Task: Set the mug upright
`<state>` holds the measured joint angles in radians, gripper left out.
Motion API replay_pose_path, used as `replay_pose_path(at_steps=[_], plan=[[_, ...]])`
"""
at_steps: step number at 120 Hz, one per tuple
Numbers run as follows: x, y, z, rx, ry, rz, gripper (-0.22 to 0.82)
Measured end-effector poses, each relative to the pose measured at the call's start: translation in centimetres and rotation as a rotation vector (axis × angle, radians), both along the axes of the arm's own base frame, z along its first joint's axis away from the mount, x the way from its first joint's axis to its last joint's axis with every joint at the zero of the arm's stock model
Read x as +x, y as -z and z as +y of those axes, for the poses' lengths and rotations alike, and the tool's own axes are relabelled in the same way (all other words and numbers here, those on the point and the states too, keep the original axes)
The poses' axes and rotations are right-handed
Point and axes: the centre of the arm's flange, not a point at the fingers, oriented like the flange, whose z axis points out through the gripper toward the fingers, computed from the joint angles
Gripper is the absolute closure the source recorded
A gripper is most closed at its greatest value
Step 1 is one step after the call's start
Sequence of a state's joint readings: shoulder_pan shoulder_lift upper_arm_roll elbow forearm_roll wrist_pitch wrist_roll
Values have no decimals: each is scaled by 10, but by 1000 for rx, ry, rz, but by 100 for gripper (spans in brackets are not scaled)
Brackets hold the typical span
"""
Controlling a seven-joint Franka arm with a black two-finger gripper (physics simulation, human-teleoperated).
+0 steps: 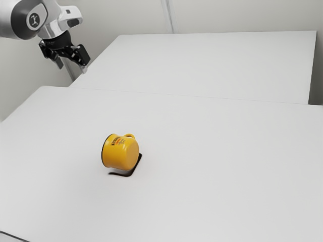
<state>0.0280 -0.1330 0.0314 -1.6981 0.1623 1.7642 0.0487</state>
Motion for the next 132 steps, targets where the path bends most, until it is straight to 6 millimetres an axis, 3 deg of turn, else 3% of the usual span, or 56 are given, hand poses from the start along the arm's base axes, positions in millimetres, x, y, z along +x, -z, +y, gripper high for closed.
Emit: replay_pose_path(at_steps=[19, 36, 57, 80, 102, 132], plan=[[1, 8, 1, -2, 10, 11, 0], [1, 31, 19, -55, -27, 46, 0], [3, 89, 64, -326, -169, 134, 0], [13, 170, 97, -571, -291, 289, 0], [27, 228, 64, -670, -270, 423, 0], [30, 263, 70, -756, -300, 489, 0]])
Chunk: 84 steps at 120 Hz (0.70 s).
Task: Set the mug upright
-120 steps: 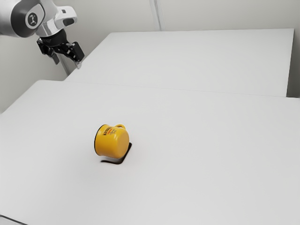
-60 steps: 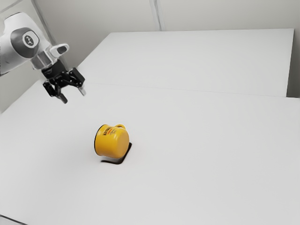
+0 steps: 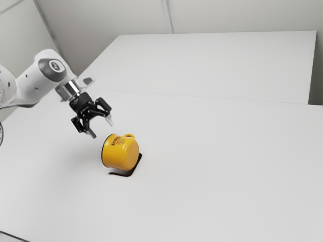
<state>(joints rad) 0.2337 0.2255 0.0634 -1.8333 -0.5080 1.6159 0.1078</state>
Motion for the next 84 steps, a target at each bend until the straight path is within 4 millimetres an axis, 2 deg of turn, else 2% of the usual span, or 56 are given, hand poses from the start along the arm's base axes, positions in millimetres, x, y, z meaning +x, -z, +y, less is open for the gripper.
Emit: replay_pose_path(at_steps=[30, 43, 84], plan=[[10, 24, -2, -65, -16, 14, 0], [13, 34, 8, -72, -33, 18, 0], [19, 57, 10, -87, -40, 20, 0]])
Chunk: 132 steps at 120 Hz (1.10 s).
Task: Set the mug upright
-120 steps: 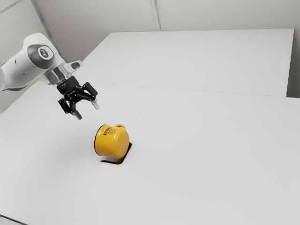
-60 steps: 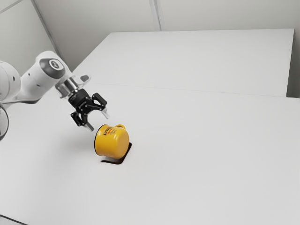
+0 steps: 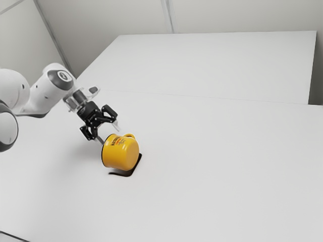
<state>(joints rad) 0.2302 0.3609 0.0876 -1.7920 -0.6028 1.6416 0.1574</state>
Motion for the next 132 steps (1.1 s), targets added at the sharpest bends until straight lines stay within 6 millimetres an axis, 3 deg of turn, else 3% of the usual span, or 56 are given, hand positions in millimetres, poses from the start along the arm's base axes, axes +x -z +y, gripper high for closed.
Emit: replay_pose_path(at_steps=[47, 69, 81, 100, 123, 132], plan=[[7, 16, -12, -71, -46, -13, 0], [7, 16, -12, -77, -54, -8, 42], [8, 14, -14, -74, -58, -6, 58], [13, 10, -31, -72, -45, -9, 69], [14, 7, -47, -59, -35, -1, 74], [15, -5, -54, -34, -15, -15, 75]])
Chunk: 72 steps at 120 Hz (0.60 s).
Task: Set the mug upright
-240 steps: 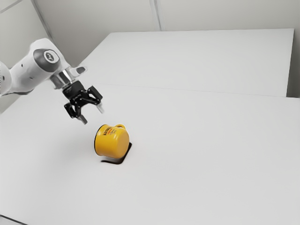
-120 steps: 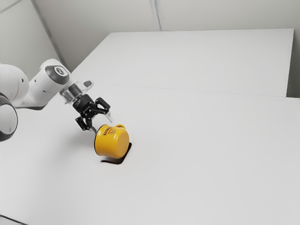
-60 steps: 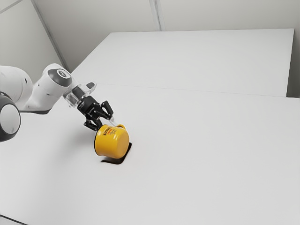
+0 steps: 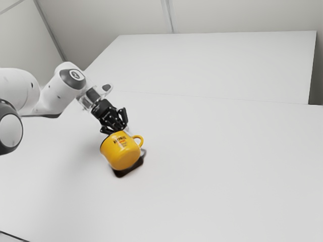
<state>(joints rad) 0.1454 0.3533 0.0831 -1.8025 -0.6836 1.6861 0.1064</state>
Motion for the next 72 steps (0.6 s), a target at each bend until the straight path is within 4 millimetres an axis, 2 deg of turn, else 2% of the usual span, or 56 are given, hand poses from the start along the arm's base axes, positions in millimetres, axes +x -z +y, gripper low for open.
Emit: replay_pose_path(at_steps=[14, 35, 51, 72], plan=[[0, -42, -28, 123, 101, -74, 77], [1, -71, -52, 347, 242, -155, 78], [2, -69, -82, 544, 369, -211, 78], [-25, -61, -121, 762, 465, -301, 78]])
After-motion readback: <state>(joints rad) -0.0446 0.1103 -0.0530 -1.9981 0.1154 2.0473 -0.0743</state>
